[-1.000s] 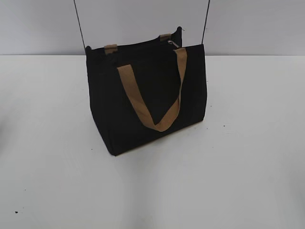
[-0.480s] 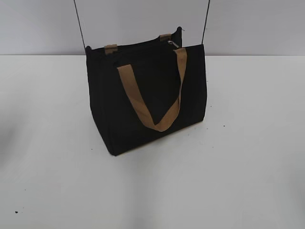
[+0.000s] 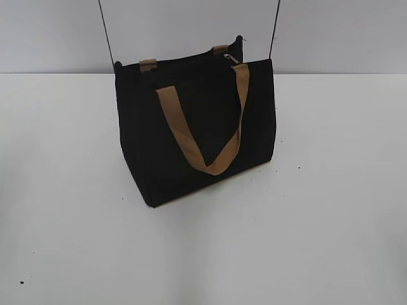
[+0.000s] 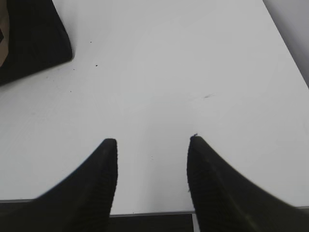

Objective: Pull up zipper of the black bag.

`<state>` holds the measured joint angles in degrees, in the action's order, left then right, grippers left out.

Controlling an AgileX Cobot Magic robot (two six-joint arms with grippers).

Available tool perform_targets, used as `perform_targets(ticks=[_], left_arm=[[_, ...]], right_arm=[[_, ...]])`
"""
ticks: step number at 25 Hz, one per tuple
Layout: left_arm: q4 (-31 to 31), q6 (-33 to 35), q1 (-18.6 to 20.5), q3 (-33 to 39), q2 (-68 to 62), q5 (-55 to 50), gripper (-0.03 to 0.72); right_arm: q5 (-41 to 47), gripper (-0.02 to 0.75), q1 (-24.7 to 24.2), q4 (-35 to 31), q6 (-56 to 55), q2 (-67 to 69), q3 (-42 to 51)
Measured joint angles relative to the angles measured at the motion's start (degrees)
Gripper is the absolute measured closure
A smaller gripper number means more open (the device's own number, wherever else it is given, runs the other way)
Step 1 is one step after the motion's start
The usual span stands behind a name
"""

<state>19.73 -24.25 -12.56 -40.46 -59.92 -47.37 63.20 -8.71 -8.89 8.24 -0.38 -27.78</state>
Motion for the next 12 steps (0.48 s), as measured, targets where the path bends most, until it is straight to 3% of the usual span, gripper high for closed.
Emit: perform_targets(ticks=[5,12], left_arm=[[-9.21,9.95,0.0,-1.17,12.13,-13.74,0.312],[-17.13,18.54,0.0,-0.69,32.4,-16.08,0.312]], right_arm=[[0.0,0.374,0.0,0.0,0.0,0.0,0.0],[0.0,0.374,0.0,0.0,0.0,0.0,0.0]])
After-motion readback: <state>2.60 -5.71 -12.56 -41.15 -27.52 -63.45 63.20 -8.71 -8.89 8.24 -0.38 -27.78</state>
